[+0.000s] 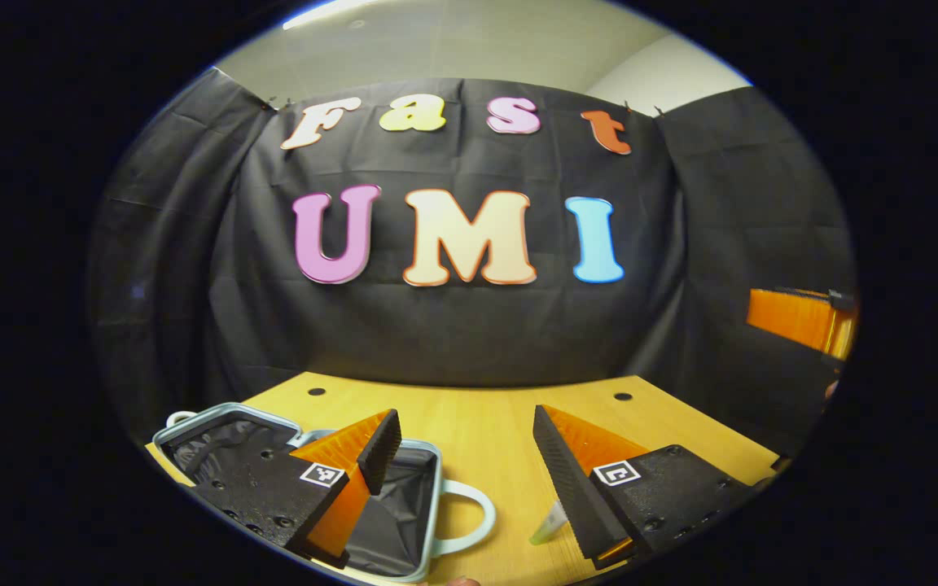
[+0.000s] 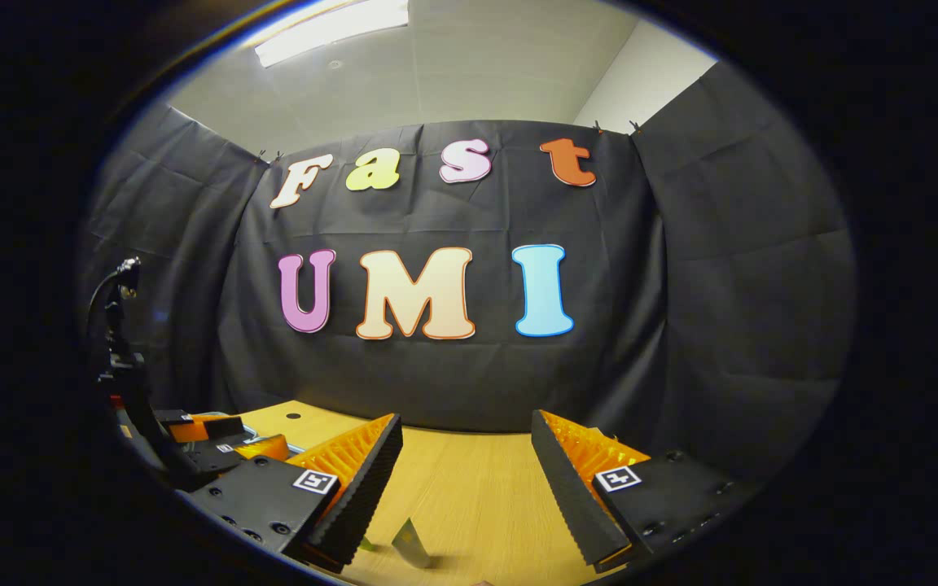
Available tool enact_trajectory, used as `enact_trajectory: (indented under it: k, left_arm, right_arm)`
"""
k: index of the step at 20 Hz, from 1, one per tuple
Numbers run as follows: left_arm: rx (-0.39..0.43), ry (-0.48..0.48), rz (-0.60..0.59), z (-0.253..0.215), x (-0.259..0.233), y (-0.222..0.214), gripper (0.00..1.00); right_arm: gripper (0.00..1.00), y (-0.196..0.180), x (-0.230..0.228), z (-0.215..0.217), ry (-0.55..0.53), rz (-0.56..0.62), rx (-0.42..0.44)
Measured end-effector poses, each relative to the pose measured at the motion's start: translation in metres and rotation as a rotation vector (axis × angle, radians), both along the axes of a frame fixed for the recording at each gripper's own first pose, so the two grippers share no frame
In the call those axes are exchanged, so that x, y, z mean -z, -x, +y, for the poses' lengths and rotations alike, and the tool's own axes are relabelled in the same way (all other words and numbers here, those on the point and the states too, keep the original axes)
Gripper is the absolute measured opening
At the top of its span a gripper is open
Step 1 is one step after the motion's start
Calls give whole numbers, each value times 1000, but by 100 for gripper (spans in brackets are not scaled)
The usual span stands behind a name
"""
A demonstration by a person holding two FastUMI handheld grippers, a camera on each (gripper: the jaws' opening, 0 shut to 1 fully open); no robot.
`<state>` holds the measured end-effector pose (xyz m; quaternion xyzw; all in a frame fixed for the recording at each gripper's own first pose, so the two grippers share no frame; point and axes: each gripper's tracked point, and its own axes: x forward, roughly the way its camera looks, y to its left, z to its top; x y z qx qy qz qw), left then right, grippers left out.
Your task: First open the suitcase, pack the skin care products into it, and then close the suitcase.
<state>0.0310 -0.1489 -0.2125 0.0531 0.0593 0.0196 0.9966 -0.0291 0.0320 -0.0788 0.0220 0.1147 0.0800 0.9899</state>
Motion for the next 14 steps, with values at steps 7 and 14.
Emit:
enact_trajectory:
  k: [7,14]
  left_arm:
    - [84,48,104,-39,66,-1,95]
    - [161,113,258,-67,142,-1,89]
  right_arm:
    - [99,12,11,-6,60,43,-22]
    - [100,21,24,-11,91,104,-20]
